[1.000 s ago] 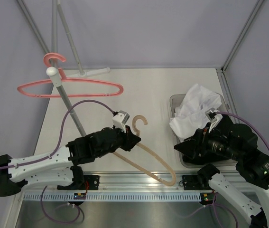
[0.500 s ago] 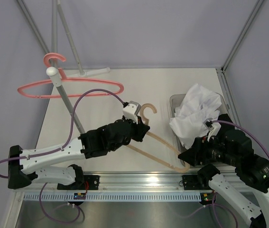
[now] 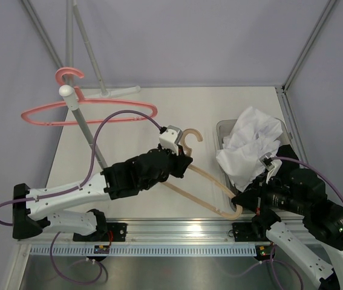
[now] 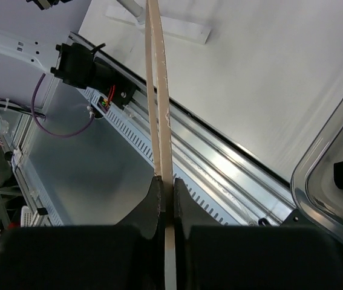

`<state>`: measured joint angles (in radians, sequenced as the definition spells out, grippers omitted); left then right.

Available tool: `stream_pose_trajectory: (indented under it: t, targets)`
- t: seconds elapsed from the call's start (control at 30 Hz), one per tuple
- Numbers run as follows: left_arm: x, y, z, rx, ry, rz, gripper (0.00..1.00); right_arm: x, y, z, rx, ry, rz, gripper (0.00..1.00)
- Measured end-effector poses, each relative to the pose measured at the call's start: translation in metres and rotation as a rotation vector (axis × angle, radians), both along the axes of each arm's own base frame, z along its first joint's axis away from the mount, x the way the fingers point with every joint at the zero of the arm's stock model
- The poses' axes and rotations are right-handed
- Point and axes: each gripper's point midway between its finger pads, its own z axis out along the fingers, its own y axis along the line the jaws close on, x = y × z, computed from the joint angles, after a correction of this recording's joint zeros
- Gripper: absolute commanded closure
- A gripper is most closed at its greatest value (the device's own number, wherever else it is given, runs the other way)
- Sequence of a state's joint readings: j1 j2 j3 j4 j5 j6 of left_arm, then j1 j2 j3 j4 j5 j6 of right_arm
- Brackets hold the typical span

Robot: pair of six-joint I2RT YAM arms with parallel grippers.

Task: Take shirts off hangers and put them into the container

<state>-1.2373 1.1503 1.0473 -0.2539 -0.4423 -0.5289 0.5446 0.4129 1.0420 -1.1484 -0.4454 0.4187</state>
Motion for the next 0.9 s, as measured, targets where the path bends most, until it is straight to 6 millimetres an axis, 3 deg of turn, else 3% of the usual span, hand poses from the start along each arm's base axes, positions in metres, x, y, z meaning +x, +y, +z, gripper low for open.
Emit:
stream_pose_trajectory:
  t: [0.07, 0.1, 0.13, 0.23, 0.33, 0.5, 0.7, 0.8, 0.9]
  targets:
    - [0.001, -0.001, 0.006, -0.003, -0.011, -0.004, 0.94, -0.001, 0.001, 0.003, 0.012, -0.011, 0.008, 1.00]
    - [0.001, -0.001, 0.009, -0.003, -0.015, -0.006, 0.86, -0.002, 0.001, 0.005, 0.017, -0.017, 0.009, 1.00]
    - [0.001, -0.001, 0.012, -0.002, -0.019, -0.008, 0.61, -0.002, 0.001, 0.008, 0.021, -0.024, 0.010, 1.00]
    - [0.000, -0.004, 0.027, -0.017, -0.040, -0.032, 0.21, -0.004, -0.001, 0.011, 0.023, -0.025, 0.004, 1.00]
    - [-0.007, -0.012, 0.051, -0.083, -0.057, -0.084, 0.11, -0.003, -0.005, 0.005, -0.004, -0.002, -0.018, 1.00]
    - [-0.035, -0.006, 0.091, -0.192, -0.086, -0.201, 0.09, 0.007, -0.024, -0.001, -0.090, 0.019, -0.141, 1.00]
    - [-0.077, 0.014, 0.134, -0.353, -0.110, -0.355, 0.09, 0.034, -0.057, 0.024, -0.182, -0.066, -0.362, 1.00]
    - [-0.091, 0.023, 0.117, -0.374, -0.070, -0.406, 0.11, 0.056, -0.065, 0.039, -0.232, -0.109, -0.440, 1.00]
    - [-0.105, 0.026, 0.075, -0.343, 0.013, -0.446, 0.12, 0.087, -0.062, 0.047, -0.294, -0.135, -0.477, 1.00]
